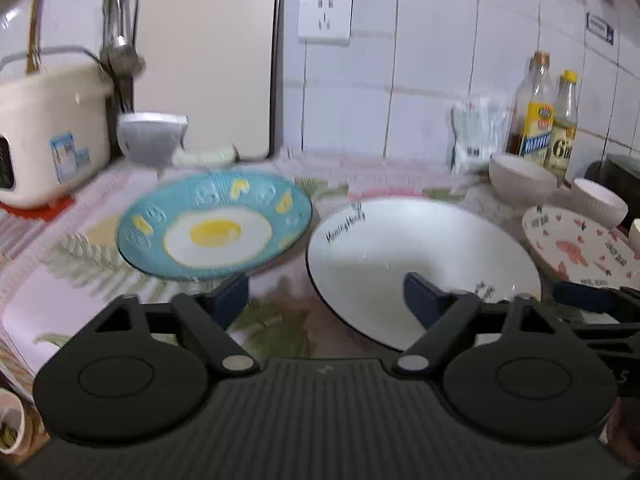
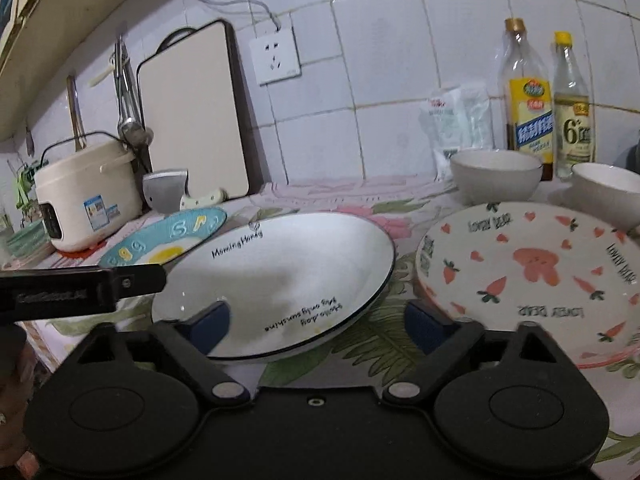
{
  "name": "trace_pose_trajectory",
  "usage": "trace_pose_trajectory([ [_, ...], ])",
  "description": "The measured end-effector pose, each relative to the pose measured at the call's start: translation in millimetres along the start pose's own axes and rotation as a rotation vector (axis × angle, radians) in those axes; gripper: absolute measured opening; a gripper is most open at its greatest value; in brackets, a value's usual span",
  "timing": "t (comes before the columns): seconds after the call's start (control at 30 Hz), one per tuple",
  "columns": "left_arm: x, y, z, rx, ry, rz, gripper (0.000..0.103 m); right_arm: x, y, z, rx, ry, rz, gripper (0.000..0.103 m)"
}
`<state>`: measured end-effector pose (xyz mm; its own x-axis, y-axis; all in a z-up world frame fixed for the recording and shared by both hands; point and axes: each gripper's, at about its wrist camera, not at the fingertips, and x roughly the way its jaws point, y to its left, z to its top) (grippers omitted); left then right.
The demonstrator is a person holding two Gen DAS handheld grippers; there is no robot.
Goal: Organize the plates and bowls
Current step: 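Close the right gripper on the rim of the white plate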
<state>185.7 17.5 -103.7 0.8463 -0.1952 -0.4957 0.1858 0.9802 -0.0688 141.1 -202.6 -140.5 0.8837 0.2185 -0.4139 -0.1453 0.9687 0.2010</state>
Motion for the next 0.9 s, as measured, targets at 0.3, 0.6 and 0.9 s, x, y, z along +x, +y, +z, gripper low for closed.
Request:
trace_pose_trajectory([
  [0.3, 25, -1, -4, -0.007, 0.112, 0.017, 0.039, 22, -4, 9, 0.021, 0.109, -0.003, 0.061],
  [0.6, 36, -6, -3, -0.082, 0.177, -0.042, 0.027, 33, 1, 11, -0.002, 0.16, -0.021, 0.056],
  [0.9, 22, -20, -10, 0.002, 0.126, -0.002, 0.027, 27, 1, 5, -0.002, 0.104, -0.066, 0.044],
])
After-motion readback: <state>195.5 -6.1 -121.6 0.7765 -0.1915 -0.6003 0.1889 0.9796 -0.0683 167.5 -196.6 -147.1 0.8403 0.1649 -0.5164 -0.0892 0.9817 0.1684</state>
